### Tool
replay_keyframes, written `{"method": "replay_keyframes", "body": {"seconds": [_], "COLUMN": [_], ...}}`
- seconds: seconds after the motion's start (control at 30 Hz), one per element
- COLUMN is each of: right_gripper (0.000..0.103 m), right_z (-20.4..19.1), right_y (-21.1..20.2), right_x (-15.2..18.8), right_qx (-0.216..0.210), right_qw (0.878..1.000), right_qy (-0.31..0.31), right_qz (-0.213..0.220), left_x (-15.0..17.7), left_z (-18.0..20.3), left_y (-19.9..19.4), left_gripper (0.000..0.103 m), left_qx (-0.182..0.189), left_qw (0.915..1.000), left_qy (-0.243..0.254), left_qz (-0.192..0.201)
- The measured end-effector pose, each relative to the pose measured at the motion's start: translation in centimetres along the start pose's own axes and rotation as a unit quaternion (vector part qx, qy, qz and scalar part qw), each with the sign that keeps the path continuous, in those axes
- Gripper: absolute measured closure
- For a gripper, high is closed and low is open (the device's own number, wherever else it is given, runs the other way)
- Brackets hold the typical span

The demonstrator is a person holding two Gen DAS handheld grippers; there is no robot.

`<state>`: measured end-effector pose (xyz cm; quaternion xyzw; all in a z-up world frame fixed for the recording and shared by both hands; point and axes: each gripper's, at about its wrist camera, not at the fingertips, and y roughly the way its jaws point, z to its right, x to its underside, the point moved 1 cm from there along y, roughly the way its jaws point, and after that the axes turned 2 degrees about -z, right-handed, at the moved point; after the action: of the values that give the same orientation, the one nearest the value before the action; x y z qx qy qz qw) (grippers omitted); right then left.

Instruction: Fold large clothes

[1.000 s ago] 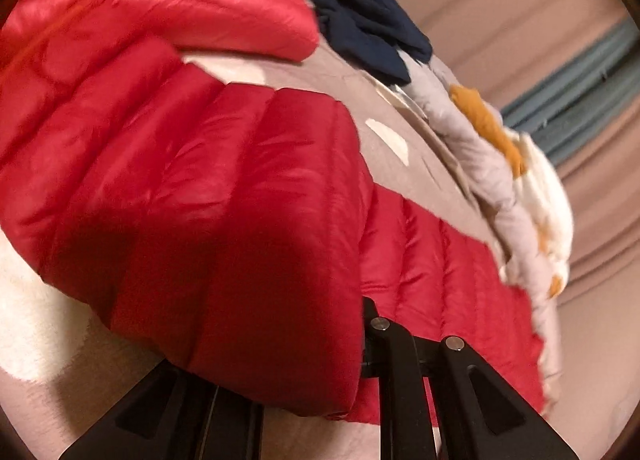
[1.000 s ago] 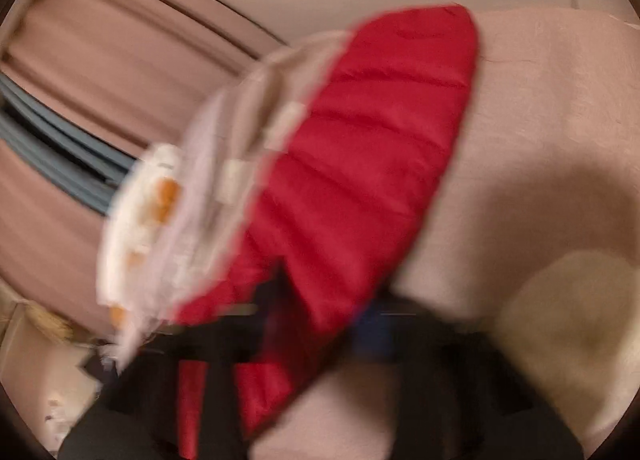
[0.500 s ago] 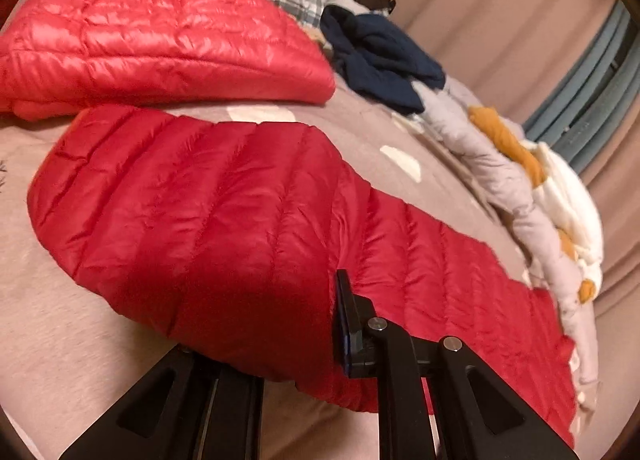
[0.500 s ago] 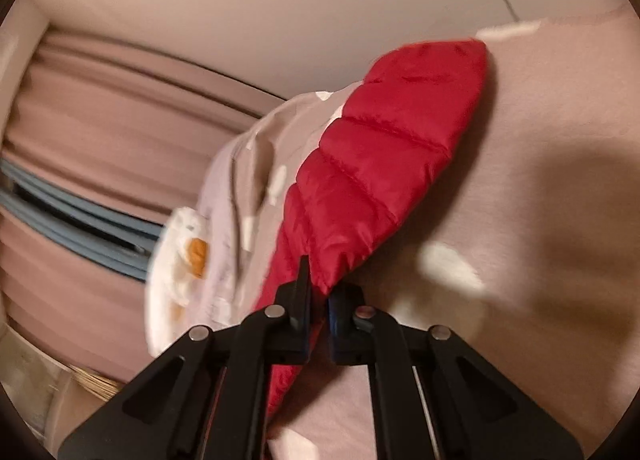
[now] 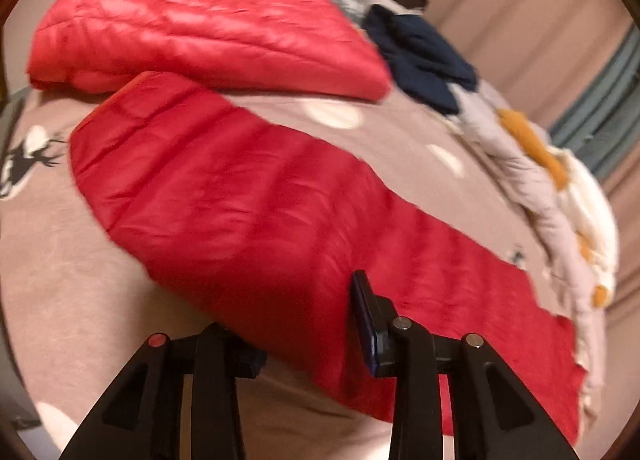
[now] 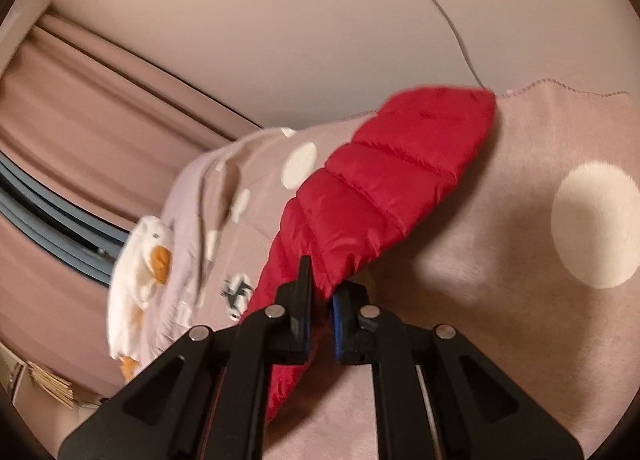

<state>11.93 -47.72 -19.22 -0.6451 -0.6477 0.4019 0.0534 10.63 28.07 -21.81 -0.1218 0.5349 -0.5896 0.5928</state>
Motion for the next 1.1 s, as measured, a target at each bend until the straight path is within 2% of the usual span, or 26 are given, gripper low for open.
{"method": "replay_keyframes", "body": {"seconds": [0.17, 0.23, 0.27, 0.3, 0.37, 0.47, 0.53, 0.63, 0.7, 0.77, 0.87, 0.93, 1.0, 1.1], "right_gripper": [0.085, 0.073, 0.06, 0.053, 0.056, 0.077, 0.082, 0.09, 0.093, 0.093, 0.094, 0.094, 0.094, 0.094], "right_z": [0.8, 1.8, 2.1, 2.5, 3.0, 3.5, 3.6, 3.3, 2.6, 1.4, -1.2, -4.2, -7.6, -11.6], "right_y": [1.4, 0.9, 0.9, 1.0, 1.4, 1.9, 1.8, 1.4, 0.9, 0.0, -1.4, -3.1, -4.9, -5.9], "right_x": [-0.3, -0.5, -0.6, -0.6, -0.6, -0.6, -0.6, -0.5, -0.4, -0.3, 0.1, 1.3, 3.2, 6.6], "right_qx": [0.008, 0.014, 0.018, 0.024, 0.026, 0.049, 0.049, 0.039, 0.034, 0.02, -0.004, -0.029, -0.047, -0.094], "right_qw": [1.0, 1.0, 0.999, 0.999, 0.999, 0.999, 0.999, 0.999, 0.999, 0.999, 0.998, 0.994, 0.986, 0.98], "right_qy": [0.014, 0.027, 0.033, 0.037, 0.033, 0.014, 0.017, 0.016, 0.008, -0.008, -0.045, -0.089, -0.141, -0.168], "right_qz": [-0.013, -0.007, 0.0, 0.008, 0.01, 0.008, 0.013, 0.027, 0.035, 0.042, 0.054, 0.064, 0.08, 0.054], "left_x": [-1.1, -1.5, -1.5, -1.7, -1.7, -1.6, -1.3, -0.9, -0.6, 0.0, 0.1, 1.1, 1.5, 1.0], "left_z": [-1.7, -3.0, -3.3, -3.9, -4.1, -3.3, -2.2, -1.5, -1.3, -1.2, -0.8, -1.2, -1.9, -0.7], "left_y": [-0.3, 0.1, 0.1, 0.1, 0.1, 0.3, 0.3, 0.0, -0.7, -1.7, -2.2, -3.1, -3.6, -4.2], "left_gripper": [0.066, 0.066, 0.066, 0.066, 0.066, 0.066, 0.066, 0.072, 0.076, 0.076, 0.08, 0.08, 0.08, 0.08], "left_qx": [0.0, 0.003, 0.01, 0.015, 0.005, -0.031, -0.066, -0.089, -0.089, -0.083, -0.084, -0.071, -0.058, -0.057], "left_qw": [0.9994, 0.9984, 0.9978, 0.9967, 0.9966, 0.9979, 0.9964, 0.9938, 0.9923, 0.9892, 0.9877, 0.9843, 0.9853, 0.9822], "left_qy": [-0.032, -0.056, -0.065, -0.079, -0.08, -0.045, -0.015, 0.008, 0.019, 0.023, 0.046, 0.045, 0.029, 0.056], "left_qz": [0.016, 0.008, 0.005, 0.008, 0.018, 0.035, 0.05, 0.067, 0.084, 0.118, 0.124, 0.155, 0.158, 0.17]}}
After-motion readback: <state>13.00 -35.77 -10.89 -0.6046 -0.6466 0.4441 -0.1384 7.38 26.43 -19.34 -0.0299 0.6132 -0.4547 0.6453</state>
